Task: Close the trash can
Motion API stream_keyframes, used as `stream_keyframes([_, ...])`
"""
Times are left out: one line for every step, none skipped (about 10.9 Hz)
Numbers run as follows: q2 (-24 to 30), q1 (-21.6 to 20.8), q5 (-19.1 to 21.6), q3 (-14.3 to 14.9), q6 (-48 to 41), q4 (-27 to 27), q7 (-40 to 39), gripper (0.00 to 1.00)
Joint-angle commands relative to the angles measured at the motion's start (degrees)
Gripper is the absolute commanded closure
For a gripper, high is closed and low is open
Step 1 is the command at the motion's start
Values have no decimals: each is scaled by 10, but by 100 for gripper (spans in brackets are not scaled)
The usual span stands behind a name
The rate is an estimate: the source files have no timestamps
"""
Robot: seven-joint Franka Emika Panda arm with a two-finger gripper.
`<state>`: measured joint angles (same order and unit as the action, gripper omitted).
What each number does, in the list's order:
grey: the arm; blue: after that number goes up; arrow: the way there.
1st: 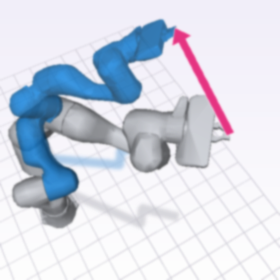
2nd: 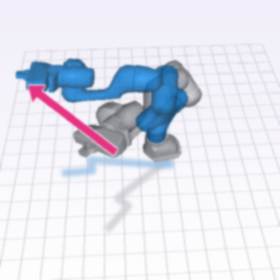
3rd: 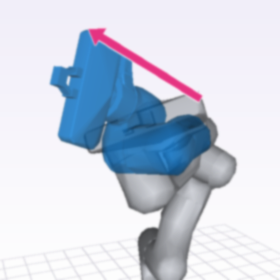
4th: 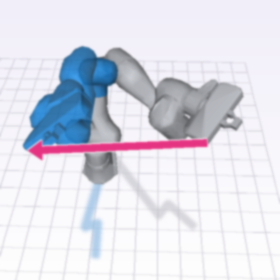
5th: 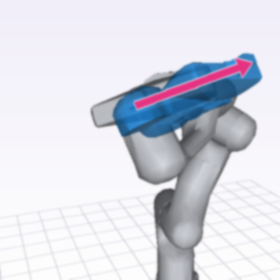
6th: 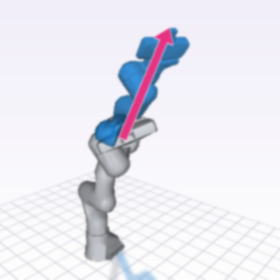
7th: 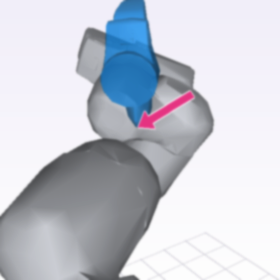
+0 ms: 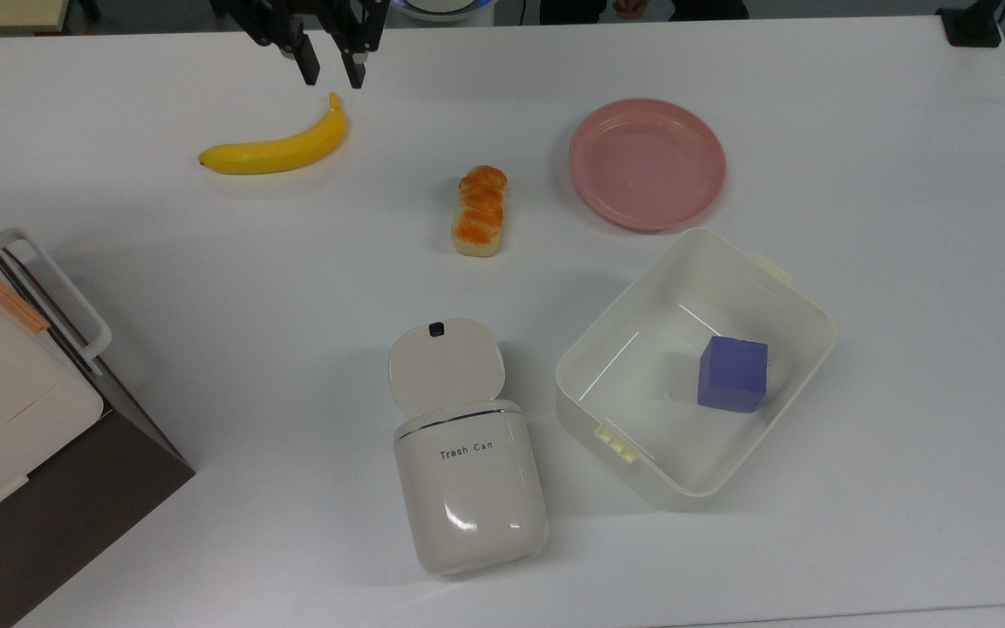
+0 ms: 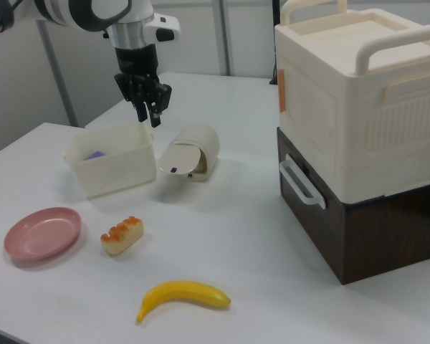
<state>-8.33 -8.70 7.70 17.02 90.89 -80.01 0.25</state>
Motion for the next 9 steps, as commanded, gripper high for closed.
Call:
stream_keyframes([28, -6, -12, -1, 15, -35, -8, 8])
stream_keyframes([28, -7, -16, -1, 15, -35, -8, 0])
stream_keyframes([28, -8, -17, -1, 15, -35, -8, 0])
stream_keyframes([28, -8, -18, -1, 14, -35, -8, 0])
stream_keyframes([28, -9, -17, -1, 15, -35, -5, 0])
stream_keyframes([28, -12, -29, -1, 17, -37, -5, 0])
stream_keyframes([28, -18, -54, -3, 16, -37, -9, 0])
stream_keyframes([29, -22, -58, -3, 13, -37, -10, 0])
stream_keyframes([29, -23, -59, -3, 13, -37, -9, 0])
